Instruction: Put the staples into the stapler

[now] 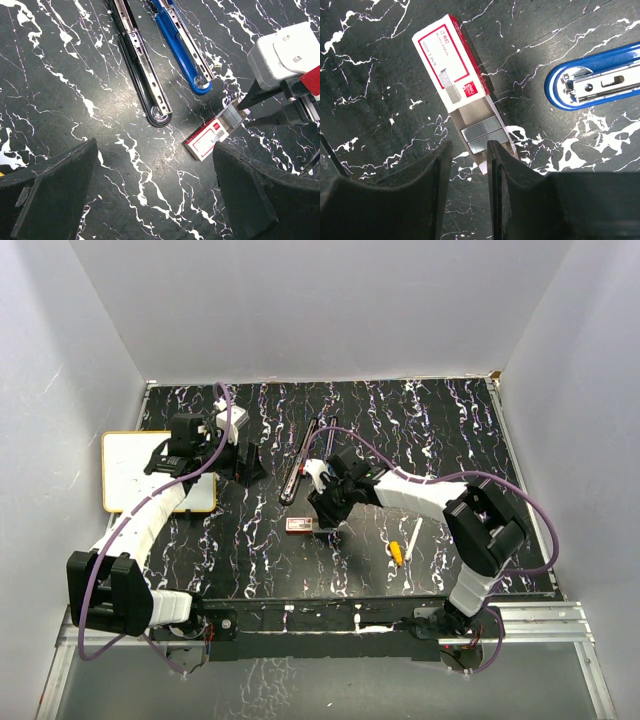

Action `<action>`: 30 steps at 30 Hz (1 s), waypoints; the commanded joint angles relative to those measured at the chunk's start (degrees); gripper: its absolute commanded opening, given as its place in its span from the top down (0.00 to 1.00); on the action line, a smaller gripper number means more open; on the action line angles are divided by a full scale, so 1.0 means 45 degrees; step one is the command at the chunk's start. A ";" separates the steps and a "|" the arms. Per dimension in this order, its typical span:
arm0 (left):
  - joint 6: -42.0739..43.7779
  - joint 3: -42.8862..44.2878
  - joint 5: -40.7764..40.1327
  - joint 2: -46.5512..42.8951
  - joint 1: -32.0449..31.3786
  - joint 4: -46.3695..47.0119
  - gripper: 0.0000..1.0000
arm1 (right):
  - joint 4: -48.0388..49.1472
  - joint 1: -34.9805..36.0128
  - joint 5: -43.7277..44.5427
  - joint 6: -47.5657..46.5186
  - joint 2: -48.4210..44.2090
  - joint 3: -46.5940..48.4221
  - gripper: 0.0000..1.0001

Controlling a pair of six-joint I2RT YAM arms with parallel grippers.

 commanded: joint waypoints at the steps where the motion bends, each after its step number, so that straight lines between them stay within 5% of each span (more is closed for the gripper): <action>1: 0.0251 -0.0129 0.0354 -0.0498 -0.0081 0.0073 0.03 | 0.0084 -0.0044 0.0178 0.0142 0.0213 0.0556 0.64; 30: 0.0380 -0.0306 0.0388 -0.0716 -0.0172 0.0207 0.03 | -0.0067 -0.0193 0.0916 0.0090 0.0728 0.0542 0.68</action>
